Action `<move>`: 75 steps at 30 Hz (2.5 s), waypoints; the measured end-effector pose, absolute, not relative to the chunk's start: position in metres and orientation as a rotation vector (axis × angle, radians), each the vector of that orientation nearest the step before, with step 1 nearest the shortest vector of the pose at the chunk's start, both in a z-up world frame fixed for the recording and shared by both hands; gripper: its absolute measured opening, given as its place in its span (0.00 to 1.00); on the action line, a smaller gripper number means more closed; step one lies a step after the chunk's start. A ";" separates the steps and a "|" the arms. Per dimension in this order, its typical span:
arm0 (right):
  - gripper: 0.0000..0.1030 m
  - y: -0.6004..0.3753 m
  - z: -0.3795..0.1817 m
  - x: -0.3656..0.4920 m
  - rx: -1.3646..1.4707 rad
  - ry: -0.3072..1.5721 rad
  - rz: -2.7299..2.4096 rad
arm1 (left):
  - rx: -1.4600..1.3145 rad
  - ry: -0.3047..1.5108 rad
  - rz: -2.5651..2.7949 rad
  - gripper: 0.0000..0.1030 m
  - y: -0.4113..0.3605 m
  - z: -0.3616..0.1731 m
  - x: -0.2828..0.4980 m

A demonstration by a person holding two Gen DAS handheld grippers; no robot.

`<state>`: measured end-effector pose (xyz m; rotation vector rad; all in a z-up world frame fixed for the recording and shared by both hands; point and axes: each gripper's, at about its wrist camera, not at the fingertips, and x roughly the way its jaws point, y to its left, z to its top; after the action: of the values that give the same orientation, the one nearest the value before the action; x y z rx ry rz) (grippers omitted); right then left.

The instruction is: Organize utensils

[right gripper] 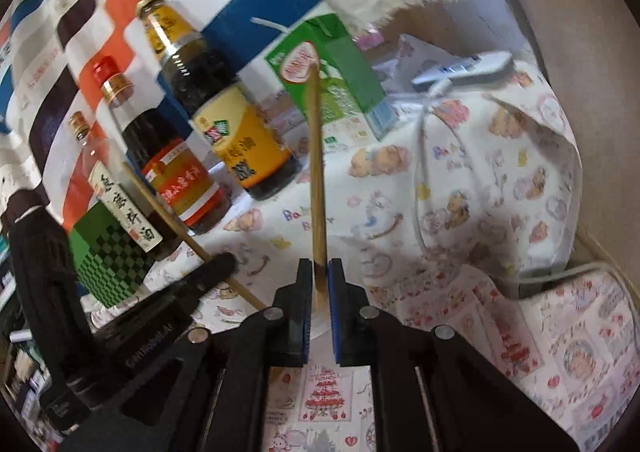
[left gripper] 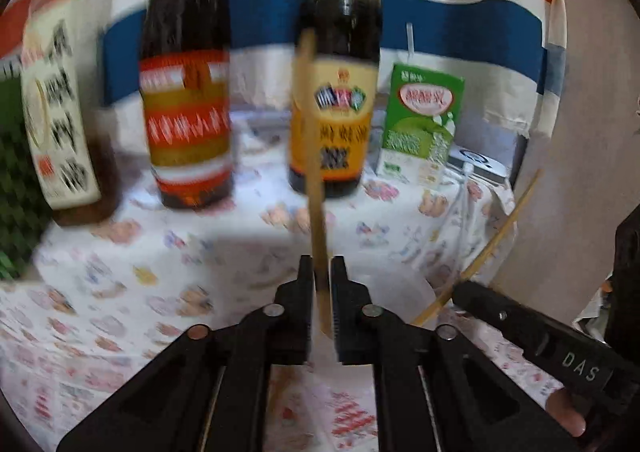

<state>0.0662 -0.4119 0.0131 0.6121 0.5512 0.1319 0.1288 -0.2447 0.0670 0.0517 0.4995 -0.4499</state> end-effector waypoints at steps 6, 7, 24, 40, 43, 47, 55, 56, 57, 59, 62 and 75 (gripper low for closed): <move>0.37 -0.403 0.015 0.066 0.577 0.611 0.109 | 0.102 0.469 -0.410 0.55 -0.231 0.087 0.111; 0.42 -0.401 0.016 0.065 0.569 0.620 0.104 | 0.136 0.467 -0.380 0.57 -0.229 0.088 0.106; 0.57 -0.345 0.022 0.048 0.417 0.653 0.210 | 0.315 0.284 -0.133 0.97 -0.140 0.087 0.025; 0.64 -0.318 0.000 0.053 0.309 0.718 0.247 | -0.101 0.562 -0.033 0.99 -0.054 0.020 0.064; 0.64 -0.309 -0.005 0.055 0.281 0.747 0.254 | -0.147 0.615 -0.007 0.99 -0.039 0.007 0.075; 0.63 -0.300 -0.003 0.049 0.268 0.755 0.284 | -0.226 0.676 -0.023 0.99 -0.023 -0.005 0.083; 0.50 -0.280 -0.003 0.043 0.295 0.795 0.366 | -0.224 0.753 -0.030 0.99 -0.025 -0.018 0.093; 0.45 -0.276 -0.004 0.043 0.280 0.796 0.367 | -0.210 0.761 -0.020 0.99 -0.025 -0.021 0.095; 0.42 -0.271 -0.004 0.044 0.261 0.796 0.360 | -0.208 0.767 -0.022 0.99 -0.026 -0.022 0.096; 0.36 -0.262 -0.003 0.049 0.239 0.805 0.340 | -0.215 0.755 -0.034 0.99 -0.025 -0.019 0.094; 0.28 -0.254 -0.008 0.062 0.234 0.843 0.342 | -0.230 0.728 -0.050 0.99 -0.024 -0.011 0.090; 0.20 -0.252 -0.055 0.092 0.299 0.956 0.295 | -0.304 0.638 0.054 0.99 0.009 0.013 0.076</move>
<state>0.0917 -0.2518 -0.0552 0.2988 0.9563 0.2946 0.0758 0.0088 0.0127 -0.3040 0.6381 0.0542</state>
